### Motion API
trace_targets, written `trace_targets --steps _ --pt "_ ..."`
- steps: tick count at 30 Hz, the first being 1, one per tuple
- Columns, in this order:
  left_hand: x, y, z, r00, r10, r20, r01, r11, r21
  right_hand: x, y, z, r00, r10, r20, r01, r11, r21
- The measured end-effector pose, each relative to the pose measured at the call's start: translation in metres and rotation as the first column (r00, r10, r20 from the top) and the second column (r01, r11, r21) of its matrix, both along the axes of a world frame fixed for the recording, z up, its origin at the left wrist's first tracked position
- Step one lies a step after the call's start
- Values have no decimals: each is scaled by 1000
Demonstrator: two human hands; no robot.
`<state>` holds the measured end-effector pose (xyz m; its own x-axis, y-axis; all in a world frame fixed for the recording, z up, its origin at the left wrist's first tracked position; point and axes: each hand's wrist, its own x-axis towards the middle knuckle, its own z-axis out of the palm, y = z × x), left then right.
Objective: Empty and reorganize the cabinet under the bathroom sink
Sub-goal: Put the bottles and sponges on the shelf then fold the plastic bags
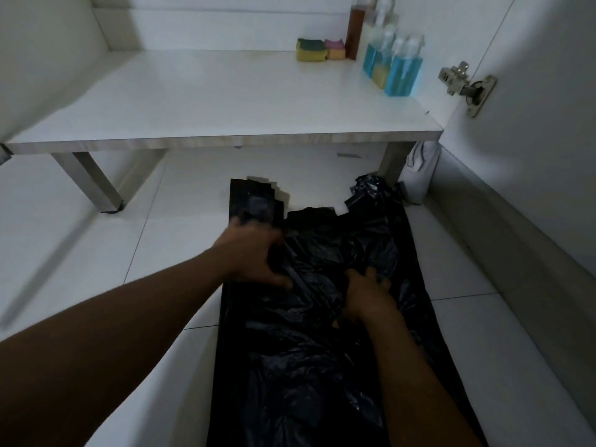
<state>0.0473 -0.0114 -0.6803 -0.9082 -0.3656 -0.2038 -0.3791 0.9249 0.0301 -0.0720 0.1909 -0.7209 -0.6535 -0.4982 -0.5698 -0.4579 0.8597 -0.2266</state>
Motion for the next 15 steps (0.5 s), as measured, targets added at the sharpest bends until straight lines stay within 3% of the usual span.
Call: trace_targets --steps 1,3,6,8,10,15 --pt "3 8 -2 990 -27 137 26 1000 9 1 3 2 1000 -8 1 8 1000 -24" --pt "10 17 -11 963 -16 269 3 999 48 2 10 6 996 -75 -40 70 991 -118" --pt "16 19 -22 966 28 256 -29 1000 0 1 12 19 944 -195 -265 114 950 -292" --pt "17 19 -26 970 49 240 -46 999 -19 -13 1 23 933 -168 -317 63 947 -316" --pt "17 21 -28 967 68 245 -65 998 -21 -35 -11 23 967 -56 -247 -7 969 -248" --pt "18 22 -32 969 103 224 -96 995 -39 -85 -11 24 962 245 -124 -227 963 143"
